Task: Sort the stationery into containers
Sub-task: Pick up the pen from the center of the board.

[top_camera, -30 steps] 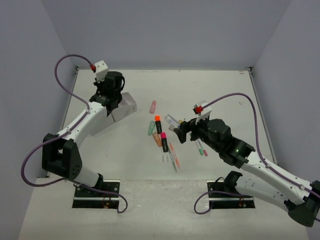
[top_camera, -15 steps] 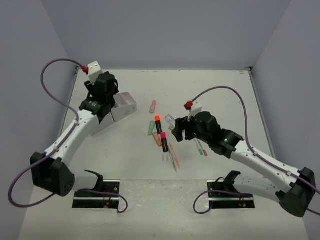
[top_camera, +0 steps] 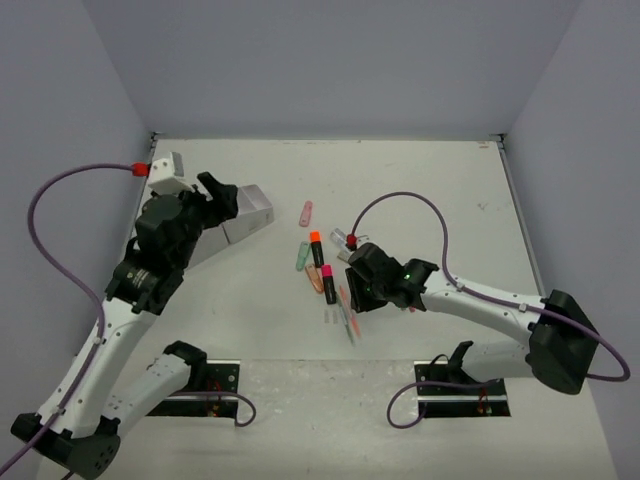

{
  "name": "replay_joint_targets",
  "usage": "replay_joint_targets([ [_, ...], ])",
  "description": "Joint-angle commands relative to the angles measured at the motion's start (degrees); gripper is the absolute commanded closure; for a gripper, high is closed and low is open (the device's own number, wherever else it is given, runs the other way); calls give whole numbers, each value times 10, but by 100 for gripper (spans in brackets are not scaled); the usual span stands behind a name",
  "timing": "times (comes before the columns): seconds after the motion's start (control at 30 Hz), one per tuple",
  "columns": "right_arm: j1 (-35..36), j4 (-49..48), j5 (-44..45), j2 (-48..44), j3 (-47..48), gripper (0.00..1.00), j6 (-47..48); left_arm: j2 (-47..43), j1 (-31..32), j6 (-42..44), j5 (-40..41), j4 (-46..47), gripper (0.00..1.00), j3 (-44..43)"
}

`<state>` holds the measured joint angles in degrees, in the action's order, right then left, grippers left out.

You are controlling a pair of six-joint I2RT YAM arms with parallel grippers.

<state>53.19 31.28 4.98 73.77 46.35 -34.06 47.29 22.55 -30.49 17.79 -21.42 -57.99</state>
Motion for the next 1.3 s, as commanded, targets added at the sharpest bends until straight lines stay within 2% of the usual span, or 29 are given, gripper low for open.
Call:
replay_joint_targets([
  [0.0, 24, 4, 12, 54, 13, 70, -33, 20, 4, 23, -91, -34, 24, 55],
  [0.17, 36, -2, 20, 106, 23, 68, -36, -4, 7, 29, -101, -16, 21, 98],
  [0.53, 37, -14, 33, 158, 45, 69, -35, -12, 8, 32, -101, -18, 16, 109],
  [0.77, 37, 14, 74, 183, 58, 71, -48, -1, 17, 34, -113, -21, 6, 117],
  [0.87, 37, 27, 91, 187, 61, 76, -55, 9, 43, 20, -96, -29, 5, 117],
  [1.0, 35, 29, 97, 182, 56, 83, -52, 24, 109, -13, -41, -34, 5, 121],
  [1.1, 35, 28, 97, 176, 56, 98, -50, 38, 154, -50, -4, -33, 6, 137],
  [1.2, 35, 29, 98, 154, 51, 100, -47, 41, 195, -93, 20, -22, 6, 160],
  [1.27, 35, 39, 105, 118, 49, 100, -46, 54, 244, -127, 45, -11, 7, 183],
])
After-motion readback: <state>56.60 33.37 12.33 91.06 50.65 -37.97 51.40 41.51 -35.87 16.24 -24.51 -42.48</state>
